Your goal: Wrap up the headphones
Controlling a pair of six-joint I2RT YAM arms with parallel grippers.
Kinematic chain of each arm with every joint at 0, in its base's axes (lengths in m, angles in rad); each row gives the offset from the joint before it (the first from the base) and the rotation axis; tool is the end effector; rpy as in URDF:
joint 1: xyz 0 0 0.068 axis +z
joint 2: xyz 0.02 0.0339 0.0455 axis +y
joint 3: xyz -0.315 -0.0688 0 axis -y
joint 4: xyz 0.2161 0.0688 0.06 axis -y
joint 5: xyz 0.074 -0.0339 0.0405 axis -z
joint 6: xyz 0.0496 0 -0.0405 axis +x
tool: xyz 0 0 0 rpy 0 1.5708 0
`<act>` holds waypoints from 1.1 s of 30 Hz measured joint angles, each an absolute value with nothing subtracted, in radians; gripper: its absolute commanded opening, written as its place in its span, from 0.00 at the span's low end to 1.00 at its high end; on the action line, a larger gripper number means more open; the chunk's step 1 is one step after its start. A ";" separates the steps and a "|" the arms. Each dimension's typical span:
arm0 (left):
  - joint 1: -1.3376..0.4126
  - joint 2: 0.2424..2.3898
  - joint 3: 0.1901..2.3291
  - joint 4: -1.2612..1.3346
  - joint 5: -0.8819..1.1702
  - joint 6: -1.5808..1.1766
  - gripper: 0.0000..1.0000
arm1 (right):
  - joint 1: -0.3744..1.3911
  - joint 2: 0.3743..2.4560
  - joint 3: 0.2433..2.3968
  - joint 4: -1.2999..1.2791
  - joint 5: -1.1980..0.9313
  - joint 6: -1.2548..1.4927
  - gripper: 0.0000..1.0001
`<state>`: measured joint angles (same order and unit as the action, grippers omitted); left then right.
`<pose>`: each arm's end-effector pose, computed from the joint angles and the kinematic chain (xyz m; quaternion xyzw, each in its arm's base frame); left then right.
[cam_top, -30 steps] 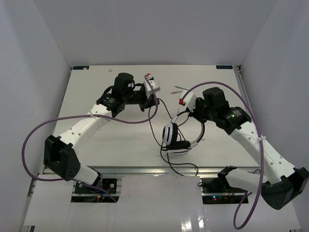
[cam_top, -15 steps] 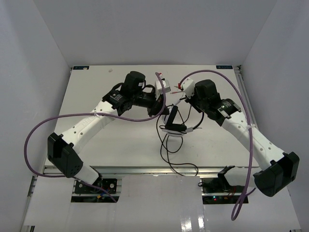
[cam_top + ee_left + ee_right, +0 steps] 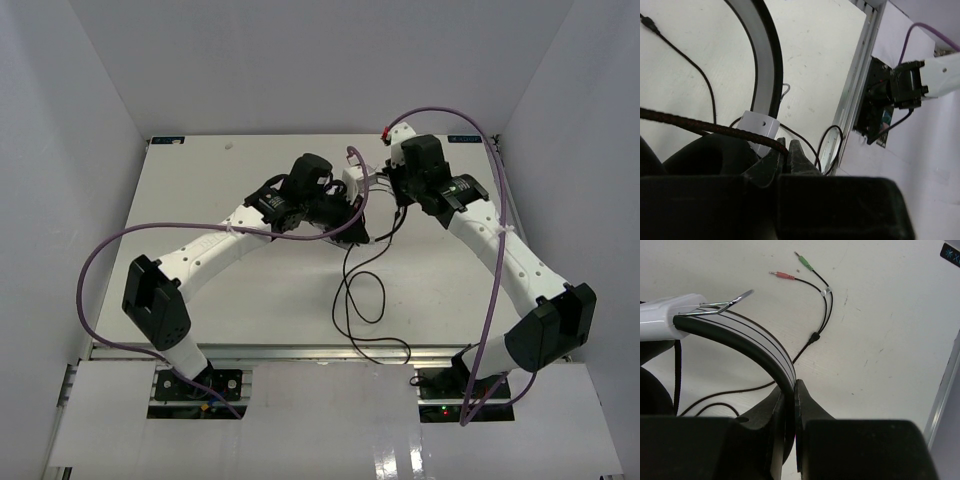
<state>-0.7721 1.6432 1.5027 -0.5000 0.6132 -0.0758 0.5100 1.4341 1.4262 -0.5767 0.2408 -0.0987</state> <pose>0.2359 -0.2695 0.3884 0.4180 0.7548 -0.4218 0.2788 0.2637 0.1339 0.4164 -0.2078 0.8513 -0.0076 0.4816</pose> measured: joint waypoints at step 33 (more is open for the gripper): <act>-0.934 1.173 0.474 0.656 0.170 -0.074 0.98 | 0.202 1.433 1.640 -0.529 -0.215 0.264 0.08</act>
